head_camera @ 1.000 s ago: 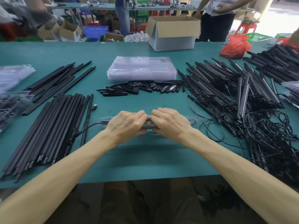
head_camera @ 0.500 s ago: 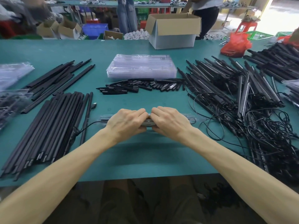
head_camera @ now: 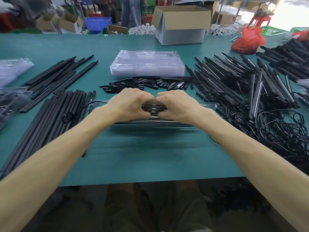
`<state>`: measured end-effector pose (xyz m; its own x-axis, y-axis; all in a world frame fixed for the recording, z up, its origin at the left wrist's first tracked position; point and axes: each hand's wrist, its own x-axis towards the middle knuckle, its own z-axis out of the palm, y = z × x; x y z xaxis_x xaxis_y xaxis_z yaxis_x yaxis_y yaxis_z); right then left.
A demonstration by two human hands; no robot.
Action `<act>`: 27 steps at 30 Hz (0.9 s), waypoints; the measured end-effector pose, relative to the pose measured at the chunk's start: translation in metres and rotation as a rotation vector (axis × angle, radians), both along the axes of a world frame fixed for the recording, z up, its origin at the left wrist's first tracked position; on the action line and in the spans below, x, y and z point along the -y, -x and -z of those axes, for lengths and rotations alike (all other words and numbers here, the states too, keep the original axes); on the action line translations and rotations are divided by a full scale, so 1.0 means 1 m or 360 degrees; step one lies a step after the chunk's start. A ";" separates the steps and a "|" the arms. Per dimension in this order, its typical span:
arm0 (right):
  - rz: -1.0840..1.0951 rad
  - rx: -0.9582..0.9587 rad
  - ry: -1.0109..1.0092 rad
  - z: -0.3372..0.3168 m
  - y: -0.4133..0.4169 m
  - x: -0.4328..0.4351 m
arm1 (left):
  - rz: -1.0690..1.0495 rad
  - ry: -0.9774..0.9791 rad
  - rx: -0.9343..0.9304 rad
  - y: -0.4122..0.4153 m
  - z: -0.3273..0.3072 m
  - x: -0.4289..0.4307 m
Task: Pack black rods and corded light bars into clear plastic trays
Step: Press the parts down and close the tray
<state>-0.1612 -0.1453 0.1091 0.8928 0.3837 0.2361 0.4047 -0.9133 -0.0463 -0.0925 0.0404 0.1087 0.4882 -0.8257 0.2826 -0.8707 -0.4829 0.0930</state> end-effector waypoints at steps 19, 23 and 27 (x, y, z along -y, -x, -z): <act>0.0052 -0.0085 0.0001 -0.004 0.004 -0.001 | -0.0010 0.0008 -0.0127 0.001 0.000 -0.002; 0.0064 -0.0136 -0.0046 -0.006 0.002 -0.001 | -0.0004 0.0003 -0.0149 0.001 -0.001 -0.002; 0.0074 -0.0149 -0.0036 -0.007 0.002 -0.003 | -0.0002 0.0010 -0.0170 0.002 -0.001 -0.002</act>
<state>-0.1628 -0.1427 0.1157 0.9281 0.3365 0.1592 0.3546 -0.9293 -0.1029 -0.0948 0.0421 0.1102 0.5169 -0.8234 0.2341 -0.8550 -0.4831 0.1886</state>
